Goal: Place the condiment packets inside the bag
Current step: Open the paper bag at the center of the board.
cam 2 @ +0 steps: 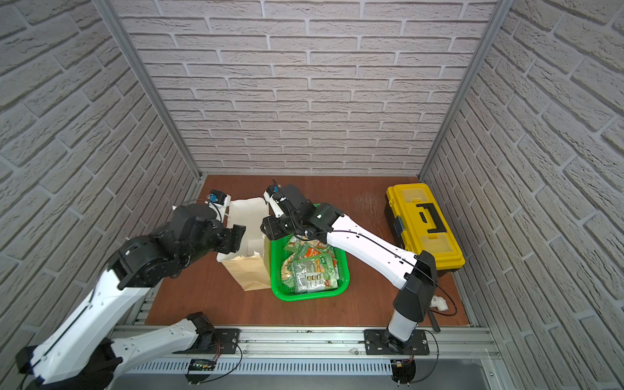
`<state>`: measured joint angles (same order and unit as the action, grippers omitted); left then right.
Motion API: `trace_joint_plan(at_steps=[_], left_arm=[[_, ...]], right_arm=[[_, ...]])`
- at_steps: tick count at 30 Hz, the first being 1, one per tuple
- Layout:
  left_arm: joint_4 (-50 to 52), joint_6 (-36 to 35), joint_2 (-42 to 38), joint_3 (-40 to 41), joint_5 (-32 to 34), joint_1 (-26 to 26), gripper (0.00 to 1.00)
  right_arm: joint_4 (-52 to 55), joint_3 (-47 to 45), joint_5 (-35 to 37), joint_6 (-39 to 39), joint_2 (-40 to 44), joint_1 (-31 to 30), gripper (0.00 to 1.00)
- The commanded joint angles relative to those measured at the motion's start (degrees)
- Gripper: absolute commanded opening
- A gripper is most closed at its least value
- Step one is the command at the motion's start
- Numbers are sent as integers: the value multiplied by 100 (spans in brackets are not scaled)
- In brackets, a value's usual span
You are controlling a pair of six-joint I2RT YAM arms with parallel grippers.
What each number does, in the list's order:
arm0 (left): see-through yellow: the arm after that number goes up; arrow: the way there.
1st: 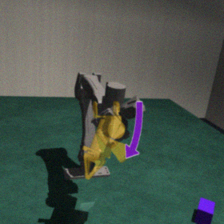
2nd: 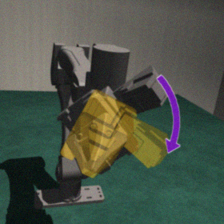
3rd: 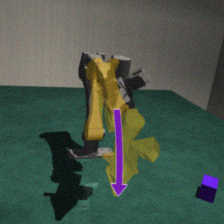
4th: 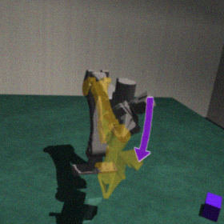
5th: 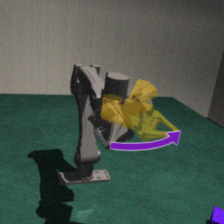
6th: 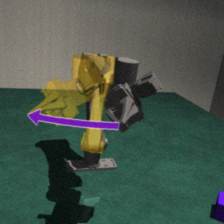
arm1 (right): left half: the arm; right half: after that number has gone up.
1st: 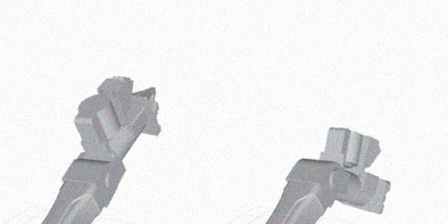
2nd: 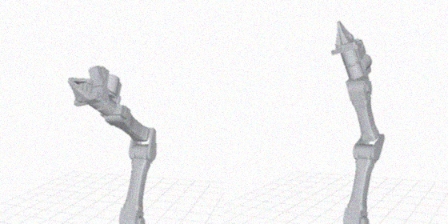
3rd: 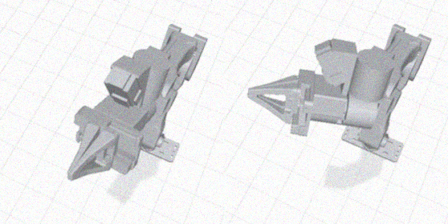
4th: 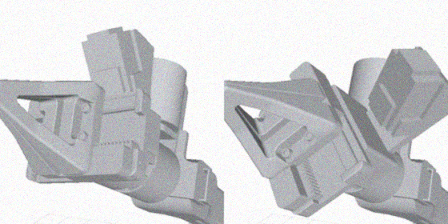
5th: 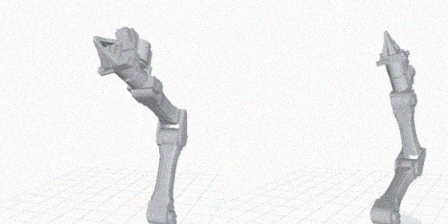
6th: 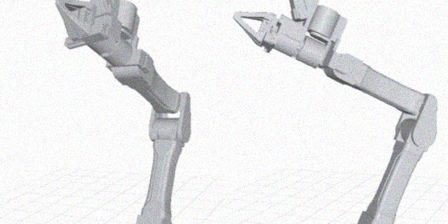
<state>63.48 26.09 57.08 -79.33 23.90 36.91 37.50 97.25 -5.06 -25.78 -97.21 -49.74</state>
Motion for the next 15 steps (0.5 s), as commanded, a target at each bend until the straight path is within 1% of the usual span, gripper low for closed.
trace_joint_plan(at_steps=[1, 3, 8, 10, 13, 15], left_arm=[[450, -16, -109, 22, 880, -35, 80], [521, -32, -105, 74, 1027, -78, 80], [533, -91, -97, 213, 1103, -266, 78], [372, -183, -92, 341, 822, -492, 74], [87, -292, -100, 581, 221, -895, 68], [-109, -345, -122, 744, -139, -1120, 67]], right_arm=[[-226, -14, -41, -37, -111, 0, 56], [-243, 25, -65, -50, -149, -1, 57], [-184, 219, -105, -52, -295, 1, 59], [-132, 325, -108, -67, -384, -1, 59], [-75, 455, -135, -59, -545, 0, 59], [-12, 539, -101, -68, -628, -10, 60]])
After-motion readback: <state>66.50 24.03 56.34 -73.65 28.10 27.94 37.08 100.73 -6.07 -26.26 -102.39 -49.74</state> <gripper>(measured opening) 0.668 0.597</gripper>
